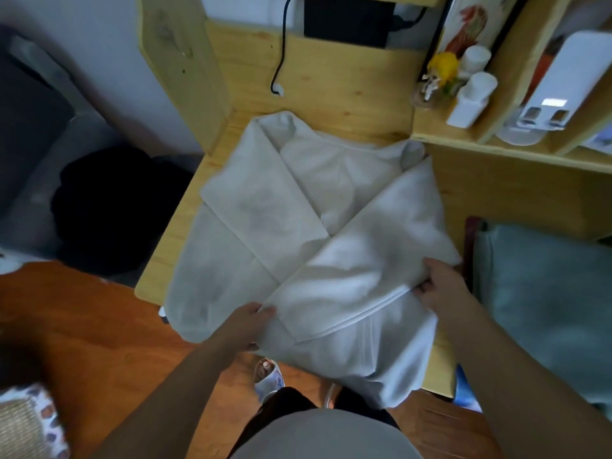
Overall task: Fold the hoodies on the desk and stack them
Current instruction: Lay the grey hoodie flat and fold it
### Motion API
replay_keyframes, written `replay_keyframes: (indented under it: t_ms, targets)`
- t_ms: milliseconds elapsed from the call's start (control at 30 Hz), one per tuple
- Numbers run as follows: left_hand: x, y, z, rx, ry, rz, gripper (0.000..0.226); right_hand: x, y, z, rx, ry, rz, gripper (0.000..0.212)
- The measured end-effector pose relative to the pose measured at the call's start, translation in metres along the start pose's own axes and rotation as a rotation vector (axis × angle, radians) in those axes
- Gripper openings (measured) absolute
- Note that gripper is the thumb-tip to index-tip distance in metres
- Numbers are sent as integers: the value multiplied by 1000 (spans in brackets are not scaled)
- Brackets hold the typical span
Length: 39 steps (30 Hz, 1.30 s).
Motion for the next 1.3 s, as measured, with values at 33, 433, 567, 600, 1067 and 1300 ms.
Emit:
replay_keyframes:
  t_ms: [33,433,567,600,1067,1300]
  targets:
    - [-2,4,-1,-8,-2,16,25,1,3,1,11,1,-17,47]
    - [-51,39,-7,-159,-124,-14,69,75,109,-3,367,-9,-143,3]
    - [-4,73,-19,-8,-321,-70,31,88,136,-8,273,-43,-227,18]
    - [9,88,-26,104,-412,-92,30,91,134,-12,202,-58,-241,22]
    - [15,134,-49,85,-372,-213,18,97,37,-11,-120,-246,176,29]
    - [-54,32,-12,350,46,73,22,89,128,4,360,162,26,9]
Point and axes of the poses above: each hand's wrist, its own x-axis away from the middle knuckle, its own z-axis out of the back of the hand, y = z × x, the point moved 5 cm from there along -x, towards the middle knuckle, and after that the axes turned 4 degrees about -z, right-handed, at the moved point
